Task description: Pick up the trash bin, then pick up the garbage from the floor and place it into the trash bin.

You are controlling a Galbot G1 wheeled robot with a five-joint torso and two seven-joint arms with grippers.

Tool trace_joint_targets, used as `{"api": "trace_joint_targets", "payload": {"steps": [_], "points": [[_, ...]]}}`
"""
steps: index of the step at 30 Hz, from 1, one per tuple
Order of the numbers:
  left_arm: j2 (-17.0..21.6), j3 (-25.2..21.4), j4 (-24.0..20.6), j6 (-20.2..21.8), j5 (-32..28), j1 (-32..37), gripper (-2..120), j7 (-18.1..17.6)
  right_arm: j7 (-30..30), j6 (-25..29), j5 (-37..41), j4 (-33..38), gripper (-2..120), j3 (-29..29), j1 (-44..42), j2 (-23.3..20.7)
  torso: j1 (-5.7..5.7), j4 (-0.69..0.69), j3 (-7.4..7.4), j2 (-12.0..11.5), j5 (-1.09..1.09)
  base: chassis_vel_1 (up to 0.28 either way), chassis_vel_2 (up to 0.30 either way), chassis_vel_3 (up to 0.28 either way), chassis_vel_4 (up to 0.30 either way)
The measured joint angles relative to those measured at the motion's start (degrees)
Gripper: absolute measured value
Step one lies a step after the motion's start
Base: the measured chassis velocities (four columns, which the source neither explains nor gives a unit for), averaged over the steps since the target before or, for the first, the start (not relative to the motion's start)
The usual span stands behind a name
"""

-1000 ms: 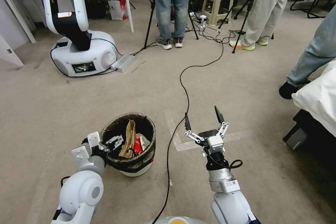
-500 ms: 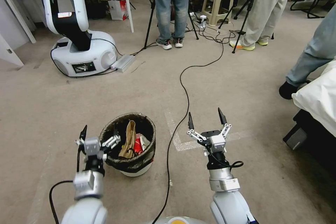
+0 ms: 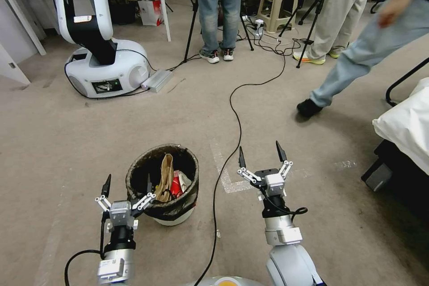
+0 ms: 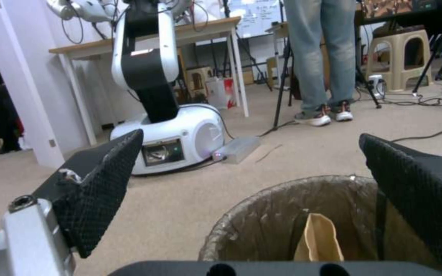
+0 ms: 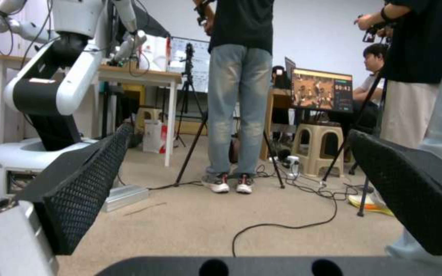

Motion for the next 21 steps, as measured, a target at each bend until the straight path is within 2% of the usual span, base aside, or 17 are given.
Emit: {"api": "trace_joint_targets", "payload": {"steps": [21], "points": [[0.04,-0.04,0.00,0.52,-0.34,-0.17,100,-0.13,0.05,-0.06,-0.06,0.00,100,0.05,-0.03,0.01,0.00,0.00,0.00,0.00,0.00,0.000,0.000,0.000,0.000]]}}
